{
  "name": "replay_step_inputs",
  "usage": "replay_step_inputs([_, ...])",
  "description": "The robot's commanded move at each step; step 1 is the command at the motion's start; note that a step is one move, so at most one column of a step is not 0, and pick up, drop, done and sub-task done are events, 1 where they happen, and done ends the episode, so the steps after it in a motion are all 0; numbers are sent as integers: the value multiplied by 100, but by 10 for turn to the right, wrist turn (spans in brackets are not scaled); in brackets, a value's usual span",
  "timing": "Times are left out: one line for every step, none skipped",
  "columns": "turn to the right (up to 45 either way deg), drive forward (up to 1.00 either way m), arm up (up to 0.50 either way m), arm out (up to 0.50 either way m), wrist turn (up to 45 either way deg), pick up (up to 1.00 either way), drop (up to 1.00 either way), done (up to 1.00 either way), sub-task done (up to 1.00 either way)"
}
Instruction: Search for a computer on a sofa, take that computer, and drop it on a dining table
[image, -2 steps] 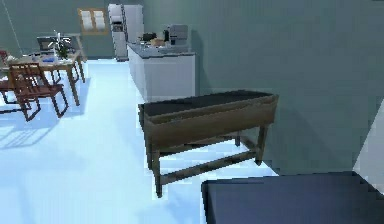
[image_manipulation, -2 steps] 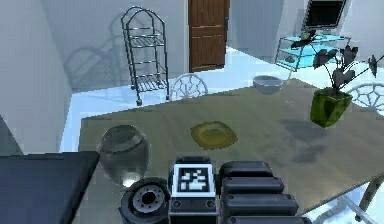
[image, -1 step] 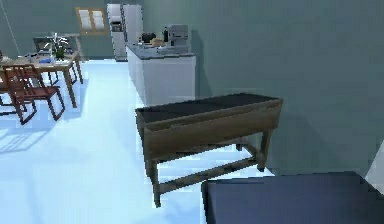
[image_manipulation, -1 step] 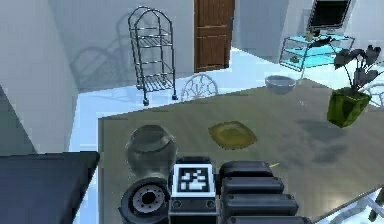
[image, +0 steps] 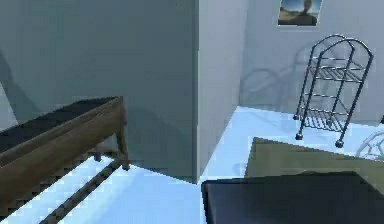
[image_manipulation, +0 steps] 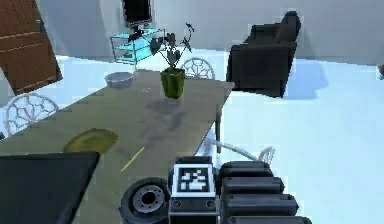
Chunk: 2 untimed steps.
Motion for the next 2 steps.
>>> replay_step_inputs([450,0,0,0,0,0,0,0,0])
replay_step_inputs([450,0,0,0,0,0,0,0,0])
